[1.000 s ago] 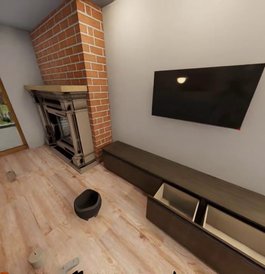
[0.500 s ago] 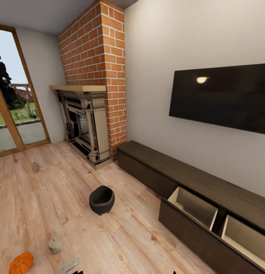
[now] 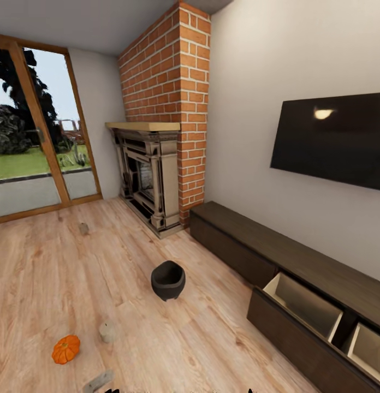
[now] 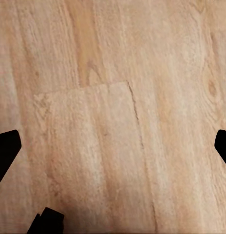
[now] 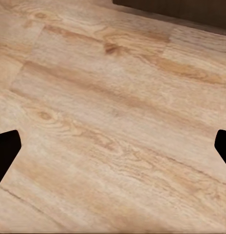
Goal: Place each of the two pumpkins and all three candles from the living room inside a cabinet in the living room (use any cabinet), then make sure every cabinet is closed, and position the cauldron so it is next to a table in the living room.
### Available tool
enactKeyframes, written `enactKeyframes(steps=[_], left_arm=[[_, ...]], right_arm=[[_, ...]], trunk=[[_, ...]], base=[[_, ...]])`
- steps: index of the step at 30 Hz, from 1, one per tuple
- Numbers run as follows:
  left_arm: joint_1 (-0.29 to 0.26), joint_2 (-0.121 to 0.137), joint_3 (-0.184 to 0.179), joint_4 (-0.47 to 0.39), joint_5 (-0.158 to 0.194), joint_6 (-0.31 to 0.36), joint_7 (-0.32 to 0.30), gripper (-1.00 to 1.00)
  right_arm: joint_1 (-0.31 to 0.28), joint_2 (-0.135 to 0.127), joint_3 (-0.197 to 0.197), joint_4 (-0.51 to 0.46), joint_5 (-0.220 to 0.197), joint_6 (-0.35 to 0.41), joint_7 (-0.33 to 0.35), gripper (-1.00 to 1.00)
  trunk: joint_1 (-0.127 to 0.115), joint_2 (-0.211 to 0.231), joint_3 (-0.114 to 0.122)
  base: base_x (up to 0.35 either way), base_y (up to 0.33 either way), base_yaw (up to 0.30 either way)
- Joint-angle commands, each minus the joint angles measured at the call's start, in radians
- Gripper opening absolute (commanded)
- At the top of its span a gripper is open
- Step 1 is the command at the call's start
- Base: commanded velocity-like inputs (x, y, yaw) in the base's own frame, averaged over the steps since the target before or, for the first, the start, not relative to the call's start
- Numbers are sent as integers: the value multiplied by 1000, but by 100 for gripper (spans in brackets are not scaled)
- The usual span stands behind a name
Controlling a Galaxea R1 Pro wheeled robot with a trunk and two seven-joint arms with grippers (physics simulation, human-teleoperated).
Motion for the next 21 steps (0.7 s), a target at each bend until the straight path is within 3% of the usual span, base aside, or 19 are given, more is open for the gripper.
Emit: enactKeyframes(steps=[1, 9, 21], left_arm=[[0, 1, -9, -2, 9, 4, 8, 100], [0, 1, -9, -2, 11, 4, 8, 100], [0, 2, -8, -2, 11, 4, 8, 100]], right_arm=[[-1, 0, 1, 0, -4, -3, 0, 100], [-1, 0, 1, 0, -4, -2, 0, 100], [-1, 0, 1, -1, -4, -2, 0, 100]], trunk=[[0, -1, -1], [0, -1, -1], [0, -1, -1]], base=[[-64, 38, 272], [-30, 26, 272], [-41, 164, 272]])
